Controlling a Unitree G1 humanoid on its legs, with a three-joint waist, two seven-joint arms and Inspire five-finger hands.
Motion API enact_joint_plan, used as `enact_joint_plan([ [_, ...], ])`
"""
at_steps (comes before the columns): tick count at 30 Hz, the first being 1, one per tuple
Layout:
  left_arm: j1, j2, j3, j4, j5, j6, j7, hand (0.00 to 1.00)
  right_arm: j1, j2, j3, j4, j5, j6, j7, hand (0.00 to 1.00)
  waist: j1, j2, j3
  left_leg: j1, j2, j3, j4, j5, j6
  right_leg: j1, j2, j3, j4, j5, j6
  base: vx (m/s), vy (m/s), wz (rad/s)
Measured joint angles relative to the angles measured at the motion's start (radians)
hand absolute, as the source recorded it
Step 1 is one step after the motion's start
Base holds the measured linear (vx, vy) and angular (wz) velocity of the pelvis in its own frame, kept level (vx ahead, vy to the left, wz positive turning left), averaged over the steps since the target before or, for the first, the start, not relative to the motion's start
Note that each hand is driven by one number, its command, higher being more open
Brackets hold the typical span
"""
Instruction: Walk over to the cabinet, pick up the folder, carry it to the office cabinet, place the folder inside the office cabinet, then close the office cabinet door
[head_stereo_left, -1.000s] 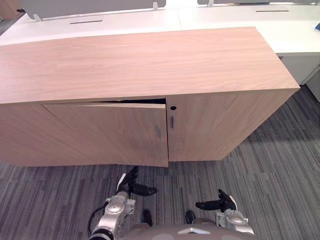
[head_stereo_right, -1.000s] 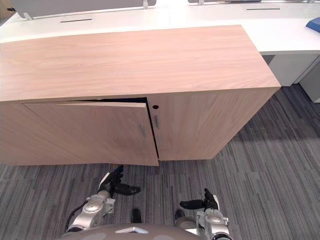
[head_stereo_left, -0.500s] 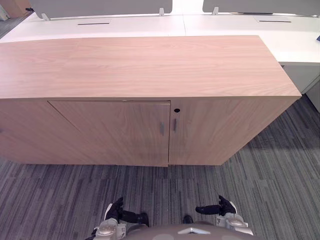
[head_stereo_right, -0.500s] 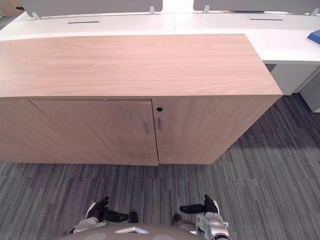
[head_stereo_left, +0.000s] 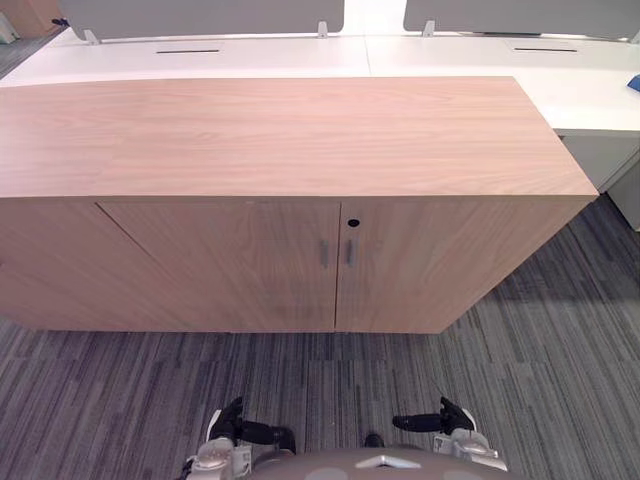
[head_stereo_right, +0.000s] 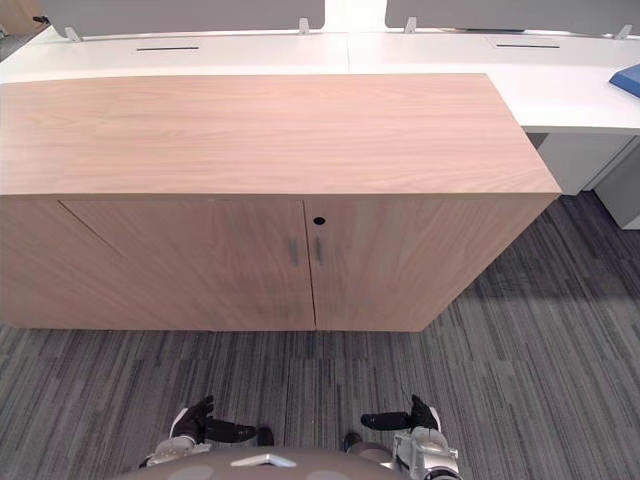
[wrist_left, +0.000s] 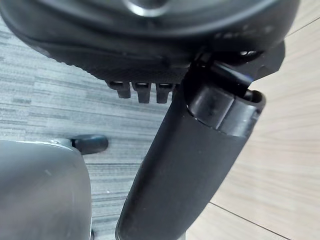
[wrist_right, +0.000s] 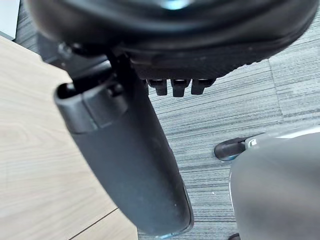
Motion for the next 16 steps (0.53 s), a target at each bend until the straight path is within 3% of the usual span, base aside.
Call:
enact_joint_plan([
  [16, -0.015, -0.004, 0.0, 0.004, 0.02, 0.01, 0.002, 1.0, -0.009, 0.0, -0.006, 0.02, 0.0, 0.005, 0.0, 1.0, 0.01, -0.006, 0.002, 0.007, -0.001, 0.009, 0.0, -0.004, 0.0, 0.002, -0.001, 0.009, 0.0, 0.0, 0.001, 0.01, 0.003, -0.02],
])
